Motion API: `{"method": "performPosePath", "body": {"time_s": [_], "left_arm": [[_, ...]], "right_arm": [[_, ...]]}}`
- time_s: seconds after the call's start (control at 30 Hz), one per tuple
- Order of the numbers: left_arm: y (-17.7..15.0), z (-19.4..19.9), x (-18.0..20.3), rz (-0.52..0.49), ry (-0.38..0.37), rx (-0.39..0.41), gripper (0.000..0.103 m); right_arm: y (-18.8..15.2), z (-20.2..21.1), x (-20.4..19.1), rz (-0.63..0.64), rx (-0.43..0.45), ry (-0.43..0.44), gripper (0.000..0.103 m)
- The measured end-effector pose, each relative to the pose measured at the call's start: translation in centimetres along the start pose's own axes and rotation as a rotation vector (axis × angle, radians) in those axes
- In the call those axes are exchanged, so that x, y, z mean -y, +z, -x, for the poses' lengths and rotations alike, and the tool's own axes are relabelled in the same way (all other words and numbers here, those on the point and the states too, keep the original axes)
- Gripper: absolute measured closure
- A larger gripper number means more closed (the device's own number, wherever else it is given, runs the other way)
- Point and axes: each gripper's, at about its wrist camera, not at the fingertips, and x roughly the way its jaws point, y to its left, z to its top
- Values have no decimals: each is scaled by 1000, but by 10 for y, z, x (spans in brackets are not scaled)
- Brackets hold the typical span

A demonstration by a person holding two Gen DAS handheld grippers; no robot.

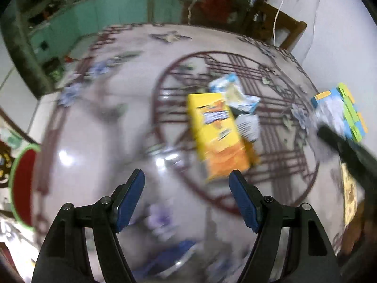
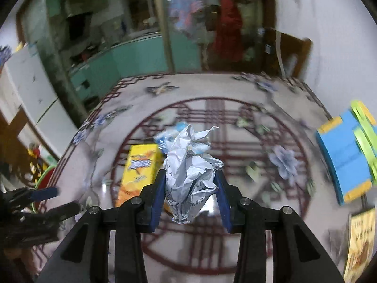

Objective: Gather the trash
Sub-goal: 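Grasp the yellow iced-tea carton with the left tool while the right tool grasps crumpled foil paper, then carry the yellow carton and crumpled foil with both tools over the red bucket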

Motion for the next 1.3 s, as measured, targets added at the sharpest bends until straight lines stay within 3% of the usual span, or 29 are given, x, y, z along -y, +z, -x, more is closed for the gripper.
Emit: {"method": "performPosePath", "body": {"time_s": [0.23,0.37,0.47,0.53,0.63,0.73,0.77,0.8,0.9,1.0,1.3], "left_arm": [[16,-57,28,37,-6,-67,26],[25,-68,35,53,-30,-85,28],[26,-77,39,58,-22,-153,28],[24,-70,40,93,-55,-126,28],[26,-72,45,48,-47,-126,28],[27,-79,36,99,-69,-153,42],[28,-78,35,111,-80,-141,62],[28,-79,35,106,-95,-152,68],[28,-81,38,65,-121,-169,69],[25,-69,32,64,-125,-144,69],[-2,14,-1,-32,7,18,69]], "right_arm": [[-17,1,34,-65,-35,-23,64],[-16,-6,42,-68,-50,-27,64],[-16,-11,40,-58,-65,-1,63],[-15,-15,37,-55,-72,18,63],[-14,-22,31,-51,-88,20,63],[-14,-22,24,-53,-90,31,63],[-14,-18,21,-47,-82,31,63],[-14,-16,19,-42,-76,30,63],[-16,-12,18,-50,-80,33,63],[-18,-10,19,-74,-82,44,63],[-19,14,-2,-57,-30,81,63]]}}
